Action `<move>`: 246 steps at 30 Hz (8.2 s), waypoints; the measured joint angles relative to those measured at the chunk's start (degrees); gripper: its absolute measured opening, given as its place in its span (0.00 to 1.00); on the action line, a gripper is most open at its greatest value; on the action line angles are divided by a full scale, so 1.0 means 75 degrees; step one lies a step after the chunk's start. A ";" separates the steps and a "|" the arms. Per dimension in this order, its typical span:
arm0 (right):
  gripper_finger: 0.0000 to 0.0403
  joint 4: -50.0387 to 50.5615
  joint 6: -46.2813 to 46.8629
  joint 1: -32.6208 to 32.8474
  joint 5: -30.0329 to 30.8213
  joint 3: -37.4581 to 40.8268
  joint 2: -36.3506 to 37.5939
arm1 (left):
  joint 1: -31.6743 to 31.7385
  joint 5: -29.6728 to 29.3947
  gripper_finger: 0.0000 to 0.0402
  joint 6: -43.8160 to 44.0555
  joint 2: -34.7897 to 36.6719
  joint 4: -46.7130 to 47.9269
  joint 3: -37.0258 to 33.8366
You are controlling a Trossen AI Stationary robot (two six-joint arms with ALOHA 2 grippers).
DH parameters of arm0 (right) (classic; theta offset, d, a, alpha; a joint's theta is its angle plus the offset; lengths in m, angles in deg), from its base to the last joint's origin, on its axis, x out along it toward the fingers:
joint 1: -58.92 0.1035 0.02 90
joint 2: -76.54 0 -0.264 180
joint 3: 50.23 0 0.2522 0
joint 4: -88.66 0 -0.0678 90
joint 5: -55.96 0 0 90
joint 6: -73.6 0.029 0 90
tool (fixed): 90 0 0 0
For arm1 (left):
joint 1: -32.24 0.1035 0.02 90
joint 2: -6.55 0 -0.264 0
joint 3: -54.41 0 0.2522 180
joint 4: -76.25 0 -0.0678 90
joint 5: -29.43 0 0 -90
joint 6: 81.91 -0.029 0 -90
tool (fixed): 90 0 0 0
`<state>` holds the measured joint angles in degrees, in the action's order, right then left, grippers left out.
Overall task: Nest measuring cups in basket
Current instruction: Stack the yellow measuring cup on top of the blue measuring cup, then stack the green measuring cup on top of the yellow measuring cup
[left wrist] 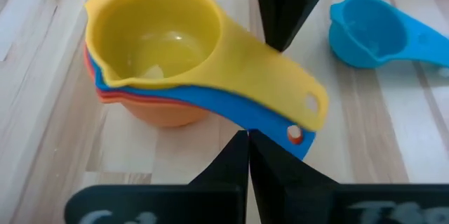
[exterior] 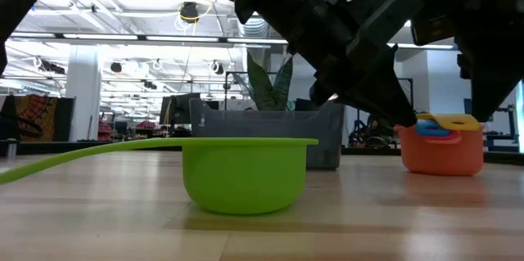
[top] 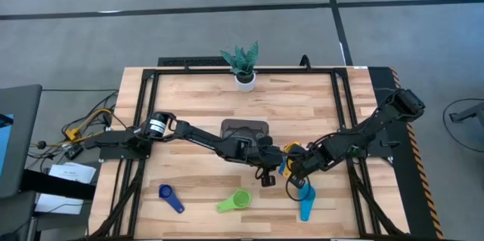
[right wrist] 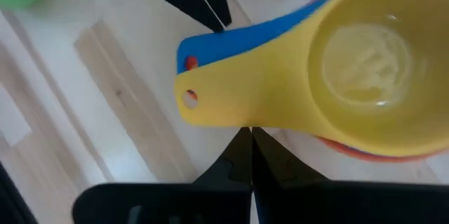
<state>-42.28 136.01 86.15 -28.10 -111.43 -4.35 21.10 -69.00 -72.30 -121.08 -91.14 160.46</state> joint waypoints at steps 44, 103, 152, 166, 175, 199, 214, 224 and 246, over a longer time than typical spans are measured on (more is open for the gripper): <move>0.09 0.0124 0.1664 0.0933 0.2758 -0.0557 0.1926 | -0.0282 -0.0081 0.00 0.0506 0.1645 0.4976 0.1277; 0.06 0.1124 0.5073 0.2249 0.4007 -0.3188 -0.1327 | -0.1615 0.0574 0.06 0.0395 0.1990 0.1443 -0.2693; 0.07 0.6572 0.4808 0.1947 0.4030 -0.3177 0.2633 | 0.1428 -0.0104 0.00 0.2531 0.1848 -0.1135 -0.0149; 0.06 0.6562 0.5245 0.1949 0.3997 -0.3174 0.2657 | 0.1396 0.0483 0.00 0.2667 0.0617 -0.0475 0.0781; 0.04 0.6546 0.5484 0.1949 0.4001 -0.3174 0.2628 | 0.1357 0.0855 0.00 0.3021 0.0103 -0.0165 0.0836; 0.07 0.6411 0.5537 0.1949 0.4003 -0.3174 0.2625 | 0.1303 0.1014 0.15 0.2865 0.0003 0.0081 0.0845; 0.06 0.6191 0.5917 0.1951 0.3548 -0.2235 0.2627 | 0.1491 0.1975 0.17 0.2314 0.0517 0.2268 0.0845; 0.05 0.3978 0.6245 0.2240 0.3003 -0.0948 0.2510 | 0.0866 0.2085 0.06 0.0299 0.0820 0.3519 0.0848; 0.03 0.1971 0.6218 0.2238 0.2154 -0.0837 0.0872 | 0.0326 0.1477 0.04 -0.1227 0.0270 0.3186 0.0788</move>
<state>-27.49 182.65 102.93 -11.95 -117.70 2.19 23.55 -57.91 -81.50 -119.05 -67.24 166.37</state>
